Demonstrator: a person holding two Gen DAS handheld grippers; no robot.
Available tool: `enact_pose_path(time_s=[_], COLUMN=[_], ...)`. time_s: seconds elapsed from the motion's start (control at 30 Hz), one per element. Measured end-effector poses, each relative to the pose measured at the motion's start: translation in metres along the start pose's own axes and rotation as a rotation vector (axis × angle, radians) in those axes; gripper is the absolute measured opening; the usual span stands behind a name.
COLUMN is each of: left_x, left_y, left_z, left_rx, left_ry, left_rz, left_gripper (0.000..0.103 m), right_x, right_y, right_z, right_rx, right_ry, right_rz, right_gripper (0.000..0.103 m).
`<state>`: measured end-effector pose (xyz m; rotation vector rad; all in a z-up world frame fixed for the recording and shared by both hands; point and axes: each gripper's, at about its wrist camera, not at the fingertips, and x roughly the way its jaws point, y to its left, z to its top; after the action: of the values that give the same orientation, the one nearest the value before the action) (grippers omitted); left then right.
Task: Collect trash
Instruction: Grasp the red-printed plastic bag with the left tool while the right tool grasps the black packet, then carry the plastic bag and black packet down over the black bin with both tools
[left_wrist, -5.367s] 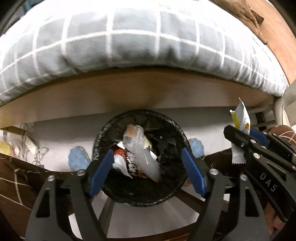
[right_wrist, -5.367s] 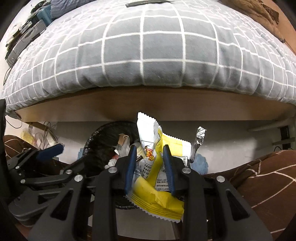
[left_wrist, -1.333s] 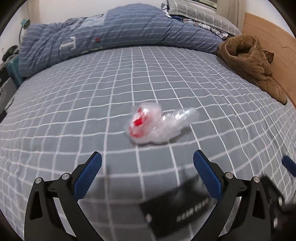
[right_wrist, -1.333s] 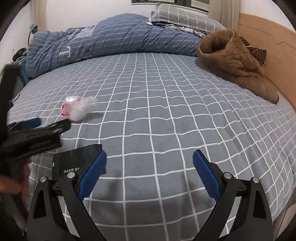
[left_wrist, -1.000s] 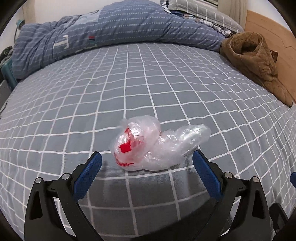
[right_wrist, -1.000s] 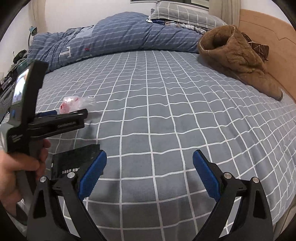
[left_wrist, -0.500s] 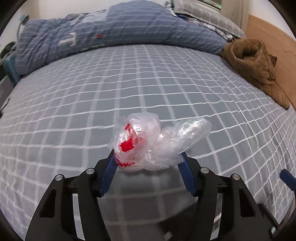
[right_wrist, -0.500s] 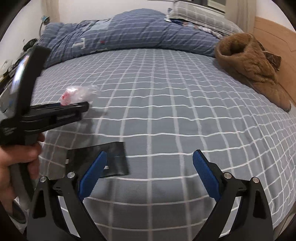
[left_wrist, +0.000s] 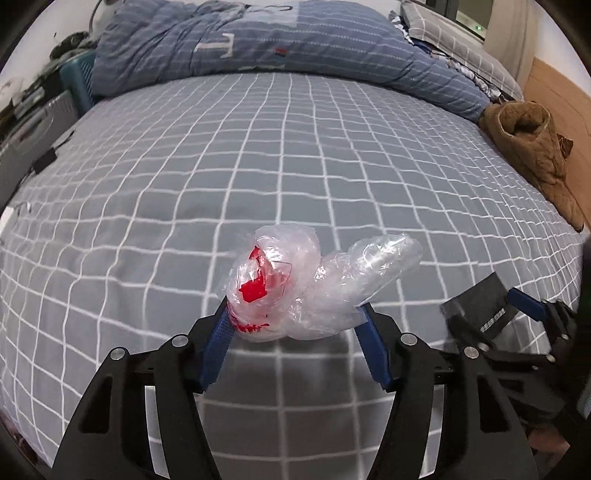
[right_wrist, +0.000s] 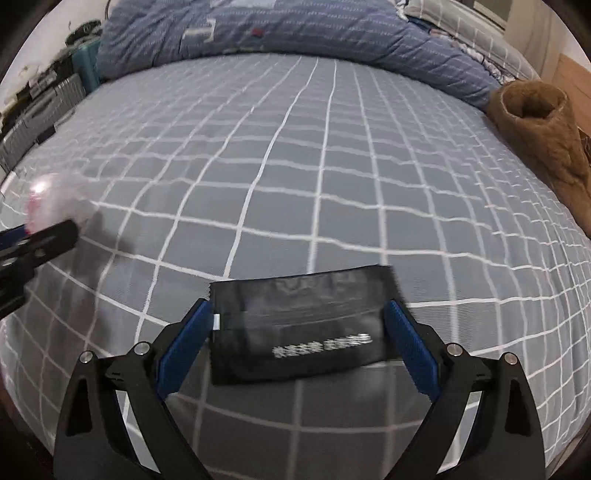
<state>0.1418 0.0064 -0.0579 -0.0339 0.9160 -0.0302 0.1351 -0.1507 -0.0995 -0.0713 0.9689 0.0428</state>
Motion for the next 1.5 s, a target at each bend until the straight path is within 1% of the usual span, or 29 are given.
enact_pose_path(time_s=[0.1,0.23,0.33,0.4,0.53,0.57,0.6,0.63,0.67,0.7,0.77,0.83,0.87,0.93,1.17,1.4,1.5], left_x=[0.0,0.006,0.01,0.011,0.013,0.013,0.013,0.013,0.013,0.013,0.013,0.013,0.013,0.012,0.001,-0.015,-0.021], left_y=[0.01,0.015,0.014,0.012,0.01,0.011,0.01,0.011,0.011,0.011,0.011,0.011,0.011,0.011,0.001,-0.019,-0.025], left_z=[-0.005,-0.008,-0.005,-0.004,0.0,0.0,0.0,0.0,0.0,0.0,0.0,-0.001,-0.001,-0.001,-0.008,-0.025,-0.033], left_rx=[-0.011,-0.011,-0.011,-0.011,-0.009,-0.008,-0.007,-0.005,-0.003,-0.003,-0.003,-0.004,-0.003,-0.001,0.013,0.053,0.056], left_ry=[0.003,0.012,0.016,0.015,0.014,0.015,0.015,0.015,0.016,0.016,0.016,0.016,0.017,0.018,0.004,-0.003,0.001], left_rz=[-0.013,-0.023,-0.031,-0.037,-0.05,-0.053,-0.053,-0.053,-0.053,-0.054,-0.055,-0.057,-0.059,-0.06,-0.066,-0.066,-0.07], left_gripper=[0.061,0.061,0.061,0.061,0.061,0.061,0.061,0.061,0.061,0.061,0.061,0.061,0.061,0.061,0.061,0.061,0.061], right_x=[0.007,0.011,0.012,0.012,0.011,0.01,0.008,0.005,0.004,0.004,0.005,0.004,0.004,0.002,-0.015,-0.04,-0.049], right_y=[0.003,-0.002,-0.003,-0.007,-0.012,-0.013,-0.014,-0.014,-0.015,-0.015,-0.016,-0.017,-0.019,-0.02,-0.018,-0.018,-0.02], right_z=[-0.001,0.0,-0.001,0.0,0.001,0.003,0.003,0.003,0.003,0.004,0.005,0.004,0.005,0.005,0.001,-0.012,-0.019], right_rx=[0.001,0.021,0.021,0.026,0.036,0.041,0.048,0.052,0.058,0.06,0.065,0.07,0.08,0.081,0.059,0.057,0.061], right_ry=[0.021,0.048,0.05,0.045,0.035,0.032,0.024,0.018,0.019,0.021,0.023,0.019,0.017,0.008,-0.019,-0.05,-0.06], right_rz=[-0.024,-0.002,-0.003,0.003,0.02,0.024,0.033,0.039,0.066,0.086,0.098,0.108,0.12,0.131,0.1,0.067,0.062], right_gripper=[0.09,0.088,0.083,0.075,0.066,0.059,0.048,0.043,0.034,0.028,0.024,0.014,0.007,0.006,0.005,0.005,0.005])
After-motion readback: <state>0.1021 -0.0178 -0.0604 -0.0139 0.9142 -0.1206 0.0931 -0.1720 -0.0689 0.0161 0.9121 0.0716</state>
